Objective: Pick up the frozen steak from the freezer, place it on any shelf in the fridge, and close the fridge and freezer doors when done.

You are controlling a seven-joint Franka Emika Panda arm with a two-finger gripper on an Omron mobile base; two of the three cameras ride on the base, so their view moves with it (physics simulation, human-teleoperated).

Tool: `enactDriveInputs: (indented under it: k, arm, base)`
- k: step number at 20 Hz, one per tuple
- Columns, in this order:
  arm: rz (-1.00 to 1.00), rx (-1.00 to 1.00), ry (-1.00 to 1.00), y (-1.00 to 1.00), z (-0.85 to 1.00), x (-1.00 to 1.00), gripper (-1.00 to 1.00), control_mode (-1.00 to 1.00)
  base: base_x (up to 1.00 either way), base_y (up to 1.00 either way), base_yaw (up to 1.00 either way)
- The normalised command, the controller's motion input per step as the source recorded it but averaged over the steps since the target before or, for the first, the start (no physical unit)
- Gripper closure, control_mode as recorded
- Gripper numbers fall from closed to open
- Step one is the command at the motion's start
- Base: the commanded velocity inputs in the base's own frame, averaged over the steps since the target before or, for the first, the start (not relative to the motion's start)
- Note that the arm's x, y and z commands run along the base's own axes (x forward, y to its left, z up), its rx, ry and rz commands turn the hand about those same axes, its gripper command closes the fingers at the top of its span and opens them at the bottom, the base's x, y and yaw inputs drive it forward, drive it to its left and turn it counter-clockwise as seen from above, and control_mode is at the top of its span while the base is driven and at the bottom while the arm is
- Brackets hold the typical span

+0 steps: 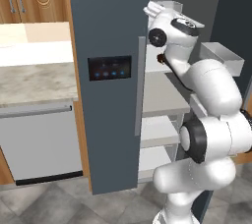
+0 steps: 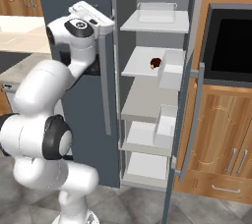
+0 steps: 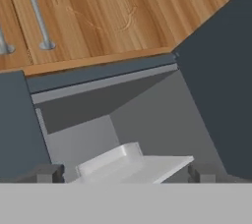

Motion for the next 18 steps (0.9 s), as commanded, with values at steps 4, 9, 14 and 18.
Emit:
enactDriveInputs:
  k: [4, 9, 14, 18]
  arm:
    - [0.05, 0.00, 0.07, -0.64, 0.20, -1.00, -1.00, -1.00]
    - [0.14, -0.03, 0.12, -0.41, -0.21, -1.00, -1.00, -1.00]
    - [0.21, -0.09, 0.23, -0.11, -0.40, -1.00, -1.00, -1.00]
    - [0.19, -0.11, 0.32, -0.07, -0.23, -1.00, -1.00, -1.00]
  base:
    - [0.00, 0.00, 0.00]
    - [0.00, 0.00, 0.00]
    - [0.00, 0.00, 0.00]
    - [0.00, 0.00, 0.00]
